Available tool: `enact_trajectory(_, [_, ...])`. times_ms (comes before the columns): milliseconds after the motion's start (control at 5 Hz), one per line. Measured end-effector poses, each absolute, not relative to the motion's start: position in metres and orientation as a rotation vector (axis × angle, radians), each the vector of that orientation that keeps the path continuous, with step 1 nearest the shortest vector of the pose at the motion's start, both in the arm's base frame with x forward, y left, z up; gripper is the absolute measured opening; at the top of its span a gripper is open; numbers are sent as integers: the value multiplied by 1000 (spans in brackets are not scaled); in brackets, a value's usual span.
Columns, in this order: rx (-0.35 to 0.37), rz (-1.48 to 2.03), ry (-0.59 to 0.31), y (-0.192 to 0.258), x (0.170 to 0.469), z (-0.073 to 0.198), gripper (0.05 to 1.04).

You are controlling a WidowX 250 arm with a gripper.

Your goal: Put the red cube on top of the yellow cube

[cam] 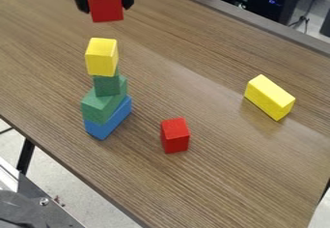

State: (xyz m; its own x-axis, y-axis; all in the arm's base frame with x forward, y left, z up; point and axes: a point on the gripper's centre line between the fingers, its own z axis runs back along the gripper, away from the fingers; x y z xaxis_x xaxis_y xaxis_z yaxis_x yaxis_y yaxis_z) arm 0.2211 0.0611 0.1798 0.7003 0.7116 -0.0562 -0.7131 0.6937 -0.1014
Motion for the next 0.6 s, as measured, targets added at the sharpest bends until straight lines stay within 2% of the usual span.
enact_trajectory(400, [-87, 826, 98, 66, 223, 164, 586])
enact_trajectory(600, [-80, 828, 107, 67, 222, 162, 586])
